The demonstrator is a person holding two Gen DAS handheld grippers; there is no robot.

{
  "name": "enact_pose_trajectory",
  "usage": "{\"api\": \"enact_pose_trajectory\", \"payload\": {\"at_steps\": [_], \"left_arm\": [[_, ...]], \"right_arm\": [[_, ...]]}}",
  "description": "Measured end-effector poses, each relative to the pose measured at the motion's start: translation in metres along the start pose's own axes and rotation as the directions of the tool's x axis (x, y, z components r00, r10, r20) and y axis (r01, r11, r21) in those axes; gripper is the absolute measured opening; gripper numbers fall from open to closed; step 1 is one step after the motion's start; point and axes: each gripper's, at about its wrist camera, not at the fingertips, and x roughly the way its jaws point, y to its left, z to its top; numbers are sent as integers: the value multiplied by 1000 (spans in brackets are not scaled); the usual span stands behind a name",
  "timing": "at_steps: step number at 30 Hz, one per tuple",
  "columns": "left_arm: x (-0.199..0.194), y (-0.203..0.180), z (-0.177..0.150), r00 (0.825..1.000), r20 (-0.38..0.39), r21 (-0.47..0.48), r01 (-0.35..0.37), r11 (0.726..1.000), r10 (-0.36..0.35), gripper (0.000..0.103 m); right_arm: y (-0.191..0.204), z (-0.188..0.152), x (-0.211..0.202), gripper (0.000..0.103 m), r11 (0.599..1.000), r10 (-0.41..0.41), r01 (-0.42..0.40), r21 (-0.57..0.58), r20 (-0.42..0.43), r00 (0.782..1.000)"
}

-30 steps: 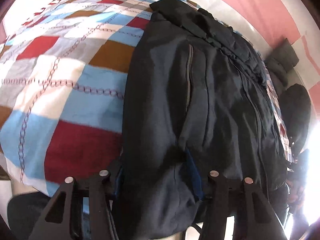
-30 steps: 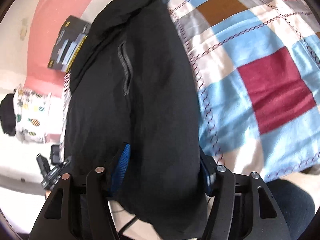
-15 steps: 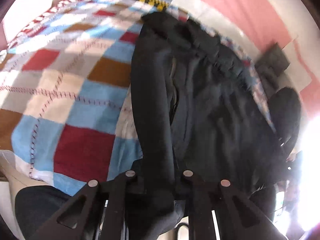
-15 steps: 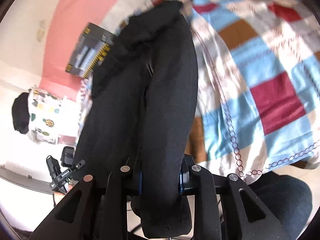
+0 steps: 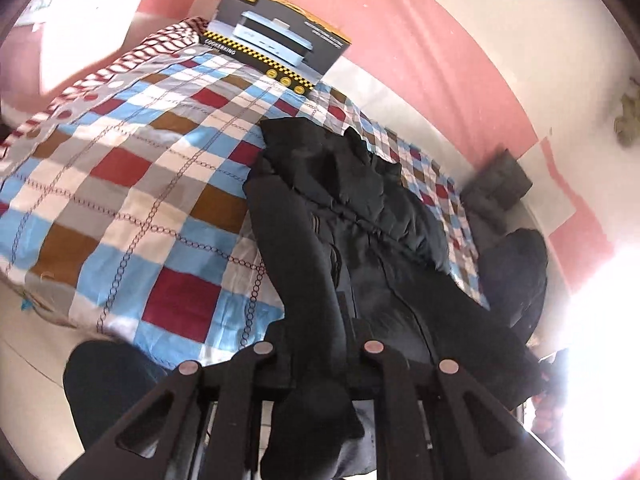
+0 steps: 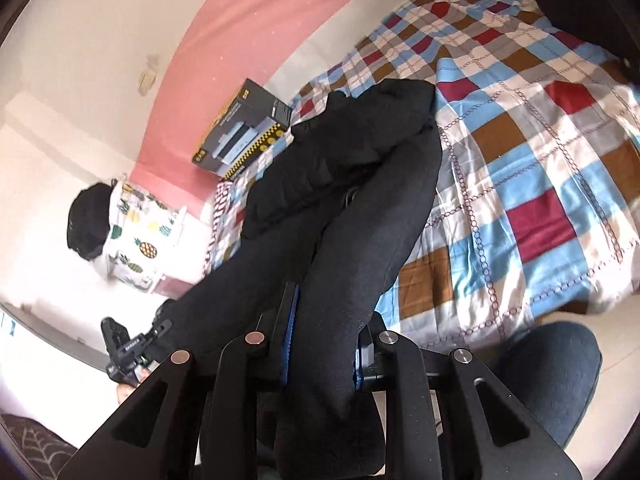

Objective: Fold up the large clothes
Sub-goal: 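Carry the gripped side edge over the jacket middle with both grippers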

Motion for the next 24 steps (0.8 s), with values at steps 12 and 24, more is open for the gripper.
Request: {"api": "enact_pose_trajectory", "payload": {"at_steps": [12,24], "left_arm": [[2,-30,75,983,152,1,100,995,-99,13],[81,-53,195,970,215,-4,120,993,-116,14]], "right_arm": [[17,78,-3,22,994,97,-103,32,157,983],[29,194,57,22,995,79,-89,40,202,976]]}}
